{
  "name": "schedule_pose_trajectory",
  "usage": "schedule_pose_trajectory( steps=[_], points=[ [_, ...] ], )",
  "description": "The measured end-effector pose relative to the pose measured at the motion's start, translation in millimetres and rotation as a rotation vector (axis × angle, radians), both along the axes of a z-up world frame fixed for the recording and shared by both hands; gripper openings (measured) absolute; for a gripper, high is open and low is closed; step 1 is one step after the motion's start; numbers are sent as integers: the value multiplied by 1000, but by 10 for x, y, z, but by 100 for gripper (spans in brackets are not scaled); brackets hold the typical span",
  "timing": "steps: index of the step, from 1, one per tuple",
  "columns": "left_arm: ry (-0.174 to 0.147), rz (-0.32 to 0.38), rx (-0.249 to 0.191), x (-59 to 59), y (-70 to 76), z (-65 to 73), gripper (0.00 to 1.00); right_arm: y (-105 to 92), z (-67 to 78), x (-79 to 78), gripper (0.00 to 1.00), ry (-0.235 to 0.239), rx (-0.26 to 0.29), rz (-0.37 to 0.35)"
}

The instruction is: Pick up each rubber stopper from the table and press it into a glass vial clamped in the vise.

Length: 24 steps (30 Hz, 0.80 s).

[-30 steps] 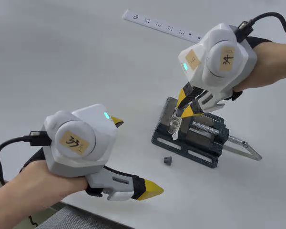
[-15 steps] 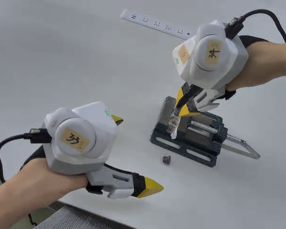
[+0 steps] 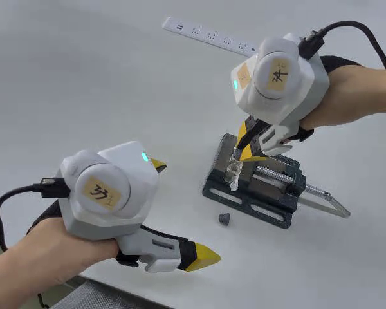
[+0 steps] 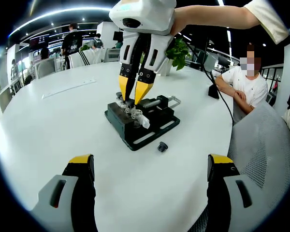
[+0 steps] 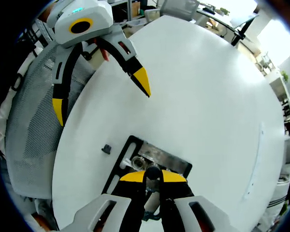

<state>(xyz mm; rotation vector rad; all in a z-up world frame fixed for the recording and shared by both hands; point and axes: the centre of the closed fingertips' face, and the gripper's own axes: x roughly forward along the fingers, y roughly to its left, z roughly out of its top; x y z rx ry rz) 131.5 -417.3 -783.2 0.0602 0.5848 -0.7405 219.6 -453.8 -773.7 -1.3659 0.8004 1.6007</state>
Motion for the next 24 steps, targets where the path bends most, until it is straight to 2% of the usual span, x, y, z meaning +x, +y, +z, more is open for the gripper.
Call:
schedule_pose_trajectory(
  steps=[8, 24],
  points=[
    [3, -2, 2, -2, 13, -18, 97, 3, 2, -8, 6, -2, 8, 29],
    [6, -7, 2, -9, 5, -31, 96, 10, 12, -31, 13, 7, 26, 25]
  ],
)
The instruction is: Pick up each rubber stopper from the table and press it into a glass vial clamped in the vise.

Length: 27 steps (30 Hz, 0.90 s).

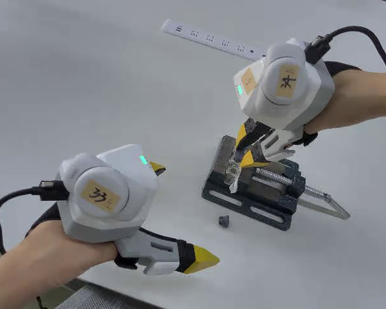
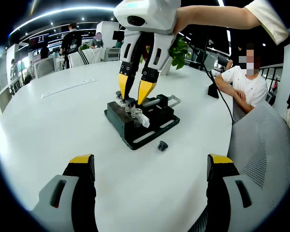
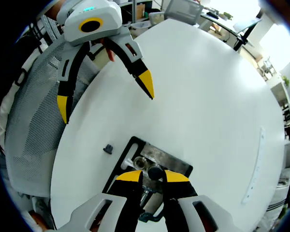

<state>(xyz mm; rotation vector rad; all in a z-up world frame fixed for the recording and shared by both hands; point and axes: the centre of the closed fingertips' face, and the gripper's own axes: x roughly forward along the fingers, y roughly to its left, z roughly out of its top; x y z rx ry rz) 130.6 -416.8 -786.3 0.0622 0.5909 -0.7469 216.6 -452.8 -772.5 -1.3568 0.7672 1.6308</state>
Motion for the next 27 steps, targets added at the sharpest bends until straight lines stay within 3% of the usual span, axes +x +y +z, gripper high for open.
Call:
schedule_pose_trajectory(
  steps=[2, 6, 12, 19, 27],
  points=[
    [-1, 1, 0, 2, 0, 5, 96, 32, 26, 46, 17, -22, 16, 2],
    [-4, 3, -1, 8, 2, 17, 96, 57, 106, 61, 15, 15, 36, -24],
    [-8, 6, 1, 19, 16, 27, 96, 0, 149, 64, 9, 66, 19, -51],
    [-12, 12, 1, 38, 40, 35, 96, -31, 139, 13, 3, 106, -3, -68],
    [-9, 16, 3, 34, 62, 25, 96, 11, 97, 19, 0, 113, -8, -69]
  ],
)
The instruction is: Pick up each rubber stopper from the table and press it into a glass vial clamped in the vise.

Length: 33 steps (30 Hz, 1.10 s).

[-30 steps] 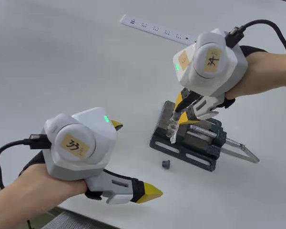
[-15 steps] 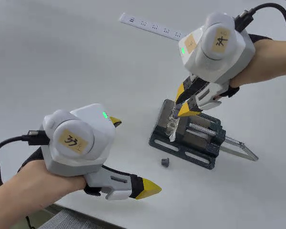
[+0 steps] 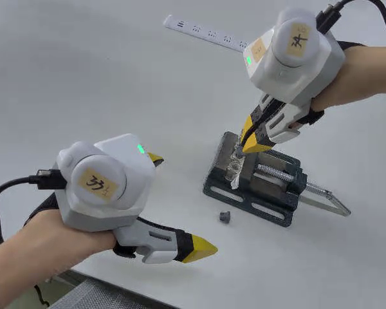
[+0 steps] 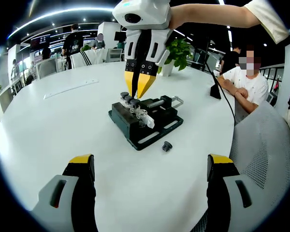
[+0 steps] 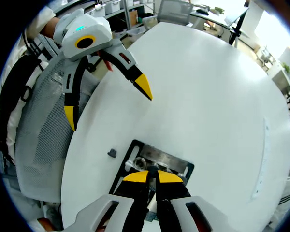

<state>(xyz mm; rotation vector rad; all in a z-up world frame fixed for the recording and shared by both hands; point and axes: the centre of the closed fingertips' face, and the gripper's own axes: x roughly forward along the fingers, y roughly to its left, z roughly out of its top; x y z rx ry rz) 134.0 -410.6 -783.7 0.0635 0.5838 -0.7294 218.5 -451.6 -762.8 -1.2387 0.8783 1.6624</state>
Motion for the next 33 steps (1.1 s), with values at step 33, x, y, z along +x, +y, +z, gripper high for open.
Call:
schedule_pose_trajectory(
  steps=[33],
  points=[
    [9, -11, 1, -5, -18, -33, 96, -22, -66, -9, 0, 7, -45, 14]
  ],
)
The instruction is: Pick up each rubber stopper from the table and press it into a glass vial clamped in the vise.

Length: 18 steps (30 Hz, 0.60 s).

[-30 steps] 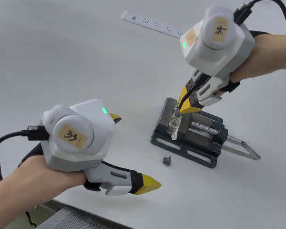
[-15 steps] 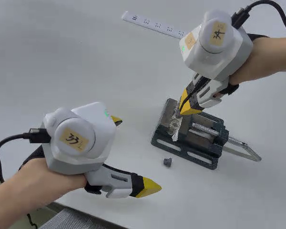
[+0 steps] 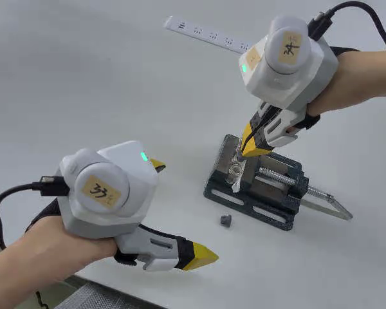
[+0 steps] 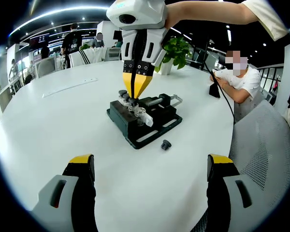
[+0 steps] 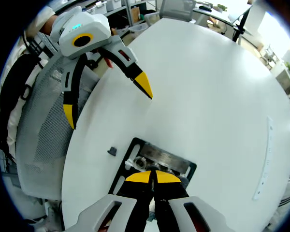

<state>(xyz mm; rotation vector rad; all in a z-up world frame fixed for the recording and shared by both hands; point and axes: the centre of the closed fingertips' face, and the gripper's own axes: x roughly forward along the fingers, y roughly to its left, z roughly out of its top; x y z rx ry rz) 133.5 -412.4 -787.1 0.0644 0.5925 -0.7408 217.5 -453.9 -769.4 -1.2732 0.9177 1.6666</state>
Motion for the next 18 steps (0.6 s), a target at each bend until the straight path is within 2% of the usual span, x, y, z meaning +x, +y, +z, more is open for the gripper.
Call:
schedule_pose_trajectory(
  steps=[6, 11, 18],
  points=[
    [-1, 6, 2, 24, 31, 2, 96, 7, -6, -9, 0, -16, -41, 30],
    [-1, 10, 1, 43, 45, -7, 96, -16, -12, -13, 0, 3, -41, -2],
    [2, 8, 0, 50, 25, -14, 96, 15, -21, 1, 0, -13, -58, 7]
  ],
)
